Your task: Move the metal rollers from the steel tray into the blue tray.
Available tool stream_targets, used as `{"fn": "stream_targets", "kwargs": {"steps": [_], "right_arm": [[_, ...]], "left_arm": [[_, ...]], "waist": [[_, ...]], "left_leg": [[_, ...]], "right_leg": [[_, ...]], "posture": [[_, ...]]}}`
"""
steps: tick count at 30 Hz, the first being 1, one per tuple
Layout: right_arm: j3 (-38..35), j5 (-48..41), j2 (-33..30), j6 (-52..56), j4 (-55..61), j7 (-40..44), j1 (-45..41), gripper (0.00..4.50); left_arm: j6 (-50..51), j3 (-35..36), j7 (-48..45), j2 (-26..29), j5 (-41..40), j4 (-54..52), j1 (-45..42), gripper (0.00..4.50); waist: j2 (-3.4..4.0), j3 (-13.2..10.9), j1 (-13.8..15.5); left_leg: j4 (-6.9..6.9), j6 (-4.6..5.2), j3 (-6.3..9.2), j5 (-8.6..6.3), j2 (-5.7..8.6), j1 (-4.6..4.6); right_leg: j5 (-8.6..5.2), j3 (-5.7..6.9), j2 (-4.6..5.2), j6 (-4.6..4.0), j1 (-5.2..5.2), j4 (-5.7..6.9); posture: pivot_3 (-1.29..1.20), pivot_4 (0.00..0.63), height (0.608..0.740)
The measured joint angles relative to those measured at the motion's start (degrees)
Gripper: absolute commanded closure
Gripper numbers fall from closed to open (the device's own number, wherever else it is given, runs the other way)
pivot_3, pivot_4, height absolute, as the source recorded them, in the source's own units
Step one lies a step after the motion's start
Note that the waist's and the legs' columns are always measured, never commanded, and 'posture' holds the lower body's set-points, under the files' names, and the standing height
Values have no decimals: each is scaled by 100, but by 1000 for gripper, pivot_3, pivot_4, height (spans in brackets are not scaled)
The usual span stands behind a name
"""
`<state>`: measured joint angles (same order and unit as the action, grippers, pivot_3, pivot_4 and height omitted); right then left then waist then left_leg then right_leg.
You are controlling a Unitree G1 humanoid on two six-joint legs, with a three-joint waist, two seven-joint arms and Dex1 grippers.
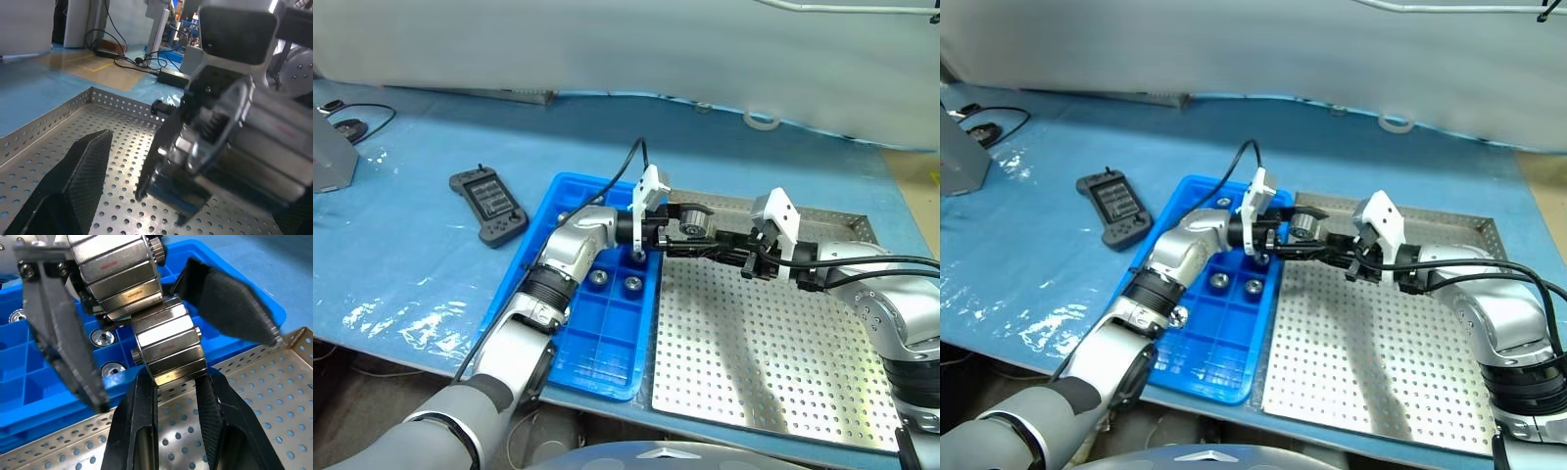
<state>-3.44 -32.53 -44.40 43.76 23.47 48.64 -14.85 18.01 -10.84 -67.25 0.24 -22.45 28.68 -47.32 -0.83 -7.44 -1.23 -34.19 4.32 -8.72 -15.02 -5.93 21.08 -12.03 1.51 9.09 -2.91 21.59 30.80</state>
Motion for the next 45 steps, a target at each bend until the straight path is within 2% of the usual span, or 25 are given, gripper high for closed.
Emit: {"fn": "stream_targets", "kwargs": {"steps": [13, 16, 24, 39, 43, 45], "right_arm": [[70, 55, 25, -5, 3, -105, 184, 3806], [96, 90, 61, -15, -4, -128, 180, 3806], [98, 125, 71, 1, -105, -244, 145, 3806], [98, 272, 231, -72, -265, -402, -160, 3806], [402, 900, 231, -641, -263, -521, -152, 3806], [793, 1624, 212, -1268, -295, -729, -150, 3806]], "left_arm": [[295, 235, 93, -50, -169, -252, 12, 0], [269, 226, 101, -78, -150, -251, 20, 589], [182, 187, 31, -117, -118, -248, 18, 3088], [23, 380, 406, -186, -161, -71, -182, 3130], [-4, 439, 765, -184, -108, -36, -196, 3130], [-23, 511, 1054, -171, -18, 46, -209, 3130]], "waist": [[0, 0, 4], [-1, 0, -2], [-1, 0, -1], [-1, 0, -21], [-2, 1, -25], [-4, 1, -37]], "left_leg": [[0, 2, 0, 1, 0, -2], [0, 1, 0, 1, 0, -2], [0, 2, 0, 1, 0, -3], [-4, 2, 1, 2, 0, -2], [-6, 1, 1, 2, 0, -2], [-5, -5, 2, 6, 0, -2]], "right_leg": [[0, 1, 0, 0, -5, -2], [0, 1, -1, 0, -3, -1], [0, 1, 0, 0, -4, -1], [0, 2, -1, 0, -3, 5], [0, 2, 0, 0, -4, 5], [0, 3, -1, 0, -3, 4]], "posture": [[-325, 150, 740], [-326, 150, 740], [-326, 150, 740], [-308, 150, 740], [-295, 150, 740], [-292, 150, 740]]}}
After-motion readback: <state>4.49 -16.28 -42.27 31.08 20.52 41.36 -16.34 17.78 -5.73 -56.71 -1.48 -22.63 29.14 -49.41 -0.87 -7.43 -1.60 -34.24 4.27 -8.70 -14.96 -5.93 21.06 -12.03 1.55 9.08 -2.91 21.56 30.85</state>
